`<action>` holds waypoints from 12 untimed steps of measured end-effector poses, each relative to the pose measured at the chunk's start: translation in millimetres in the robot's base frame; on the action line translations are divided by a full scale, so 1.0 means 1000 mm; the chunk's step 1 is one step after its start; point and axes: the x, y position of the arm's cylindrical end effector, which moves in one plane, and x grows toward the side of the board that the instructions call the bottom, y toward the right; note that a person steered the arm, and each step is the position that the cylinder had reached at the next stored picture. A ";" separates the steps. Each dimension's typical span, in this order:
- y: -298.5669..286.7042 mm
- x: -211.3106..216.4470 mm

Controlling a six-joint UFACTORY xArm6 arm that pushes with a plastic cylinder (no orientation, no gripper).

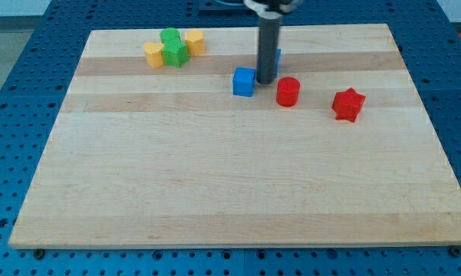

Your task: Move the blue cube close to red blocks

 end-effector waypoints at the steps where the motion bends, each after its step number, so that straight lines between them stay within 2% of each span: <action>1: -0.016 0.005; 2: -0.038 -0.016; 3: -0.105 -0.026; 4: -0.116 0.010; 6: 0.009 0.038; 7: 0.021 0.045; 8: -0.022 0.032; 9: -0.027 0.001; 10: 0.028 -0.003; 11: 0.079 0.036; 12: 0.074 0.047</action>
